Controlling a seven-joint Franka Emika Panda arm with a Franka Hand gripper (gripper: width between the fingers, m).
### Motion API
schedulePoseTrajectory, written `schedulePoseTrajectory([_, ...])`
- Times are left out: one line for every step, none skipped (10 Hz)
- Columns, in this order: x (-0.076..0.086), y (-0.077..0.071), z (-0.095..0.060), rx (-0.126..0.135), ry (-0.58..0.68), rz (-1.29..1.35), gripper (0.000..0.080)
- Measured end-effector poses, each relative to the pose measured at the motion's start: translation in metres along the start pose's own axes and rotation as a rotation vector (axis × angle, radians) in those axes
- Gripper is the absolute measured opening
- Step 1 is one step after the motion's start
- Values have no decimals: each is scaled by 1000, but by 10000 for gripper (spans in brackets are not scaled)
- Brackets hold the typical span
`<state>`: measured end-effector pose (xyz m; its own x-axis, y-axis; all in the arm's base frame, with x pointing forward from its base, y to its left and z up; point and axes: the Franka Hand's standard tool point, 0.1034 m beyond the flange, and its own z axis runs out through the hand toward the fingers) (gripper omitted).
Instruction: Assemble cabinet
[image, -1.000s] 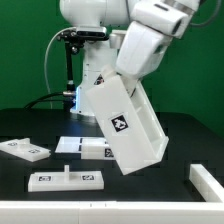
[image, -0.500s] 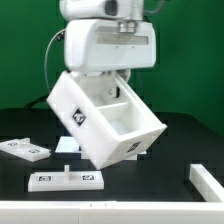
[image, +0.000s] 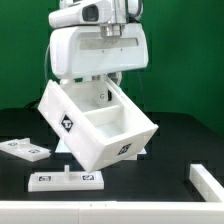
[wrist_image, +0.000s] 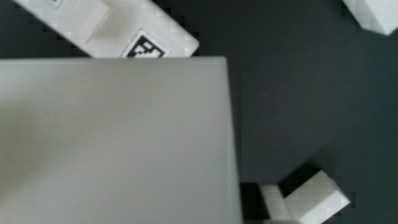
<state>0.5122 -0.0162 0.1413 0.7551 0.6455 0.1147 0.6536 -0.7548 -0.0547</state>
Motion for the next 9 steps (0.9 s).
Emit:
schedulePoseTrajectory([-3,-8,3,60,-9,59,32])
schedulePoseTrajectory([-3,-10,7,126,-3,135,32])
schedulePoseTrajectory([-1,-12,15,159,19,242,32])
schedulePoseTrajectory([2,-18,22,216,5,295,32])
schedulePoseTrajectory([10,-18,28,266,-10,323,32])
schedulePoseTrajectory([18,-13,30,297,-13,340,32])
schedulePoseTrajectory([17,-8,28,336,-4,355,32])
schedulePoseTrajectory([14,-5,28,330,-6,361,32])
schedulePoseTrajectory([14,-5,28,330,-7,361,32])
